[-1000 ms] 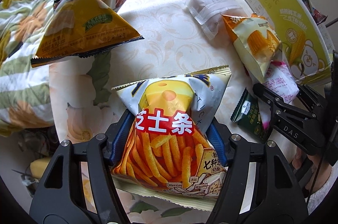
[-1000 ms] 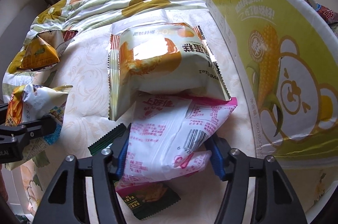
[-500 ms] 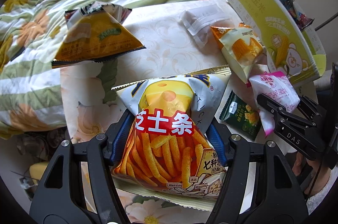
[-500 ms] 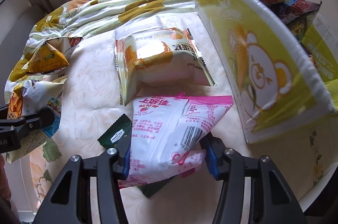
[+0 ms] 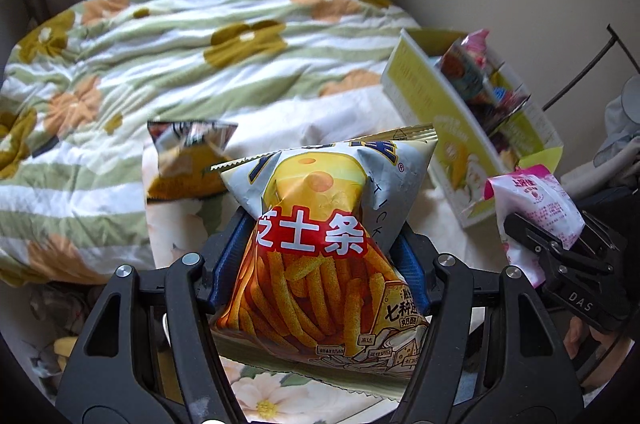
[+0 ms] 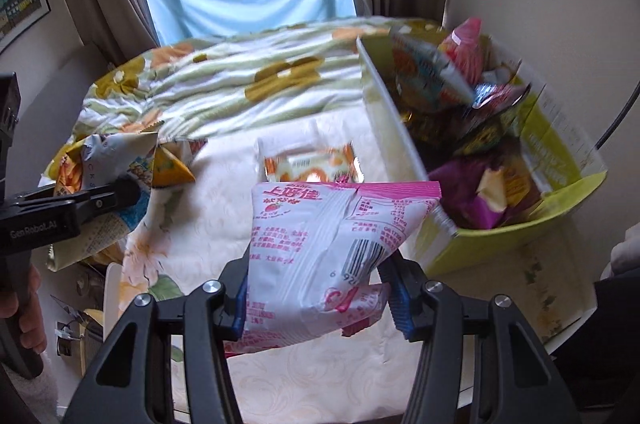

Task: Organize snacks
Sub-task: 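Carry both bags over the box and open both grippers to drop them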

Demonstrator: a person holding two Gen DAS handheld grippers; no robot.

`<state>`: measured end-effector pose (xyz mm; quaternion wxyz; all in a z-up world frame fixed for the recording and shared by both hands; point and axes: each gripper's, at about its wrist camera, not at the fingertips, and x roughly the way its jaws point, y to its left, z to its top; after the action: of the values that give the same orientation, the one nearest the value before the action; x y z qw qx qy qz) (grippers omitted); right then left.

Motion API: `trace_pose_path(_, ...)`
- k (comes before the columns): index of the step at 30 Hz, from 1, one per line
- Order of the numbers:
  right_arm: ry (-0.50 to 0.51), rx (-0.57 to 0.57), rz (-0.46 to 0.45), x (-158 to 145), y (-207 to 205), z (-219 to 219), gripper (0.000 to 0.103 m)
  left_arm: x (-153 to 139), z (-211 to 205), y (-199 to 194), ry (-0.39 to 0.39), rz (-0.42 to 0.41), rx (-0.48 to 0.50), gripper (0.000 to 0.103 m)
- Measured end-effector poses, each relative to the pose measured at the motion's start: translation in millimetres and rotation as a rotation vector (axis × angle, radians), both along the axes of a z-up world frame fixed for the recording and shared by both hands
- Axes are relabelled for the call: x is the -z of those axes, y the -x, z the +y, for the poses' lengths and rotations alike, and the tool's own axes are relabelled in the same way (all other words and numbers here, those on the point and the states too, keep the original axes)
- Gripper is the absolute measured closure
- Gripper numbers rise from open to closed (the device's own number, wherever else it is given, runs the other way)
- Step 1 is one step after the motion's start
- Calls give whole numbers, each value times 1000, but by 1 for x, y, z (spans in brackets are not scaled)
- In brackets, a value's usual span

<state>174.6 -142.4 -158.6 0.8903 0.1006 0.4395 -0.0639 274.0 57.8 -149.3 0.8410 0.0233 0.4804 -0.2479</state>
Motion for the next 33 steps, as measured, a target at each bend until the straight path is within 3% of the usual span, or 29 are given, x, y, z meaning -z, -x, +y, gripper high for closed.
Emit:
trace_pose_path(7,5,13,-99,-37,8,-52,53,-43,-44,11,31,-93,-24,39)
trace_pose_path(15,14,5,-132,-54,14,-138,53,-66,-148,23,71,-142,-11,39)
trace_pose_path(21,5,-6,-130,-58,12,-198,53,-57,-227,25,81,-128,-21,39)
trace_pose_path(29,0,-85,-83,-46,0,-253,53,-19,-291,19,70,-32,-97,39)
trace_pose_path(31,-9,-98,-74,-44,-3,-262,53,-11,-302,19,57,-12,-110,34)
trace_pose_path(33,-23,-111,-62,-39,-7,-270,53,-3,-311,19,28,2,-120,6)
